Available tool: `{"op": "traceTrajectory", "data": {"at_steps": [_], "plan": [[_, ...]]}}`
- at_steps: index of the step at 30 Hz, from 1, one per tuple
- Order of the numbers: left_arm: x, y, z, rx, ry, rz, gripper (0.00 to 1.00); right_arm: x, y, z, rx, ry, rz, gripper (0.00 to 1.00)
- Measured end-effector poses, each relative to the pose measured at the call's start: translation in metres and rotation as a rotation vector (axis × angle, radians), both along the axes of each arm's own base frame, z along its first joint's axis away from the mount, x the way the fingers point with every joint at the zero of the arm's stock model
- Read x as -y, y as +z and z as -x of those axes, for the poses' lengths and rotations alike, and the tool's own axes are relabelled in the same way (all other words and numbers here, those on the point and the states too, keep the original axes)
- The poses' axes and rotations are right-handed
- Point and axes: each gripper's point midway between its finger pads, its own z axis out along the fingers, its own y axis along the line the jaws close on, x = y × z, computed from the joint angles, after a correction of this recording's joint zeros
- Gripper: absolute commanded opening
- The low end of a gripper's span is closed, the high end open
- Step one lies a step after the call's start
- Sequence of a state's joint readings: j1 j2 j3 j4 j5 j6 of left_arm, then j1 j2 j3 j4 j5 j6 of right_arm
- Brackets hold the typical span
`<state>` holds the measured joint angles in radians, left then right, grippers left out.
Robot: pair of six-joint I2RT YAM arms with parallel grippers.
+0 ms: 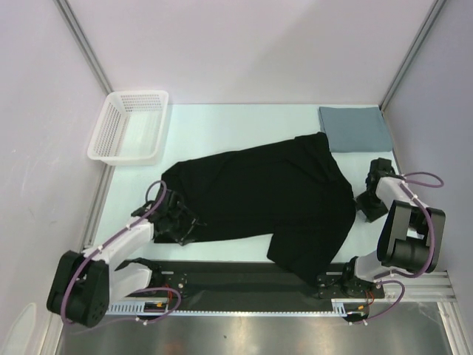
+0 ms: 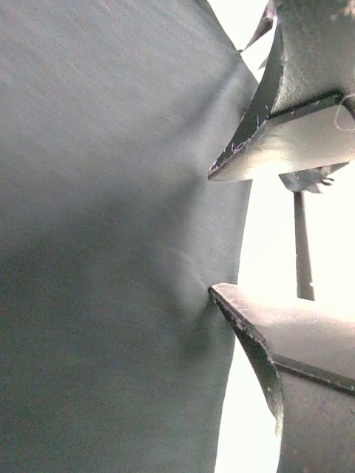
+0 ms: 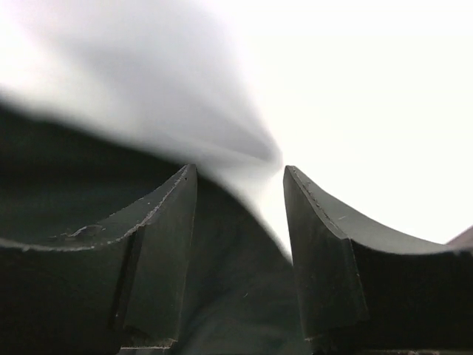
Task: Fold and stack the t-shirts
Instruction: Fold the tshirt
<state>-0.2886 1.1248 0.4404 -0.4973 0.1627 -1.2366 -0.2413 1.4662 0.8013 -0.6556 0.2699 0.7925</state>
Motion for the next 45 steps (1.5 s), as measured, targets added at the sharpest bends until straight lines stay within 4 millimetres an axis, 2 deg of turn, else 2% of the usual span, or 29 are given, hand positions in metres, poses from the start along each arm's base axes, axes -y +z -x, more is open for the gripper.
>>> {"op": "traceTrajectory", "data": {"at_steps": [4,7,9,11,16,18,20,22,27,33,37,40,43,45], "plan": [[0.009,0.0,0.023,-0.049,-0.002,0.034,0.65,0.03,0.008,0.002,-0.031,-0.016,0.077,0.55],[0.0,0.003,0.042,-0.092,-0.003,-0.007,0.66,0.032,0.014,-0.001,-0.04,0.03,0.097,0.55],[-0.014,0.005,0.06,-0.118,-0.01,-0.066,0.69,0.025,0.018,-0.003,-0.036,0.072,0.09,0.56],[-0.024,0.018,0.066,-0.092,-0.02,-0.108,0.76,0.013,0.026,-0.007,-0.006,0.128,0.073,0.56],[-0.031,0.064,0.047,0.067,-0.03,-0.137,0.89,-0.034,0.067,-0.022,0.15,0.313,0.015,0.56],[-0.034,0.066,0.044,0.077,-0.025,-0.151,0.86,-0.057,0.08,-0.027,0.202,0.398,-0.02,0.55],[-0.04,0.062,0.042,0.063,-0.004,-0.155,0.76,-0.081,0.084,-0.028,0.225,0.492,-0.063,0.54],[-0.047,0.057,0.036,0.062,0.016,-0.154,0.77,-0.099,0.084,-0.026,0.231,0.561,-0.107,0.54],[-0.053,0.05,0.018,0.054,-0.075,-0.188,0.92,-0.135,0.084,-0.025,0.258,0.692,-0.239,0.56],[-0.053,0.051,-0.015,0.054,-0.174,-0.219,0.91,-0.165,0.07,-0.02,0.212,0.793,-0.328,0.57],[-0.051,0.035,-0.022,0.021,-0.166,-0.177,0.86,-0.162,0.058,-0.017,0.154,0.781,-0.324,0.59],[-0.047,0.019,-0.022,-0.017,-0.164,-0.148,0.82,-0.151,0.048,-0.014,0.105,0.742,-0.289,0.59],[-0.044,0.004,-0.023,-0.065,-0.166,-0.127,0.73,-0.138,0.037,-0.009,0.075,0.681,-0.275,0.59],[-0.043,0.002,-0.023,-0.092,-0.158,-0.107,0.55,-0.127,0.028,-0.003,0.053,0.627,-0.272,0.57]]}}
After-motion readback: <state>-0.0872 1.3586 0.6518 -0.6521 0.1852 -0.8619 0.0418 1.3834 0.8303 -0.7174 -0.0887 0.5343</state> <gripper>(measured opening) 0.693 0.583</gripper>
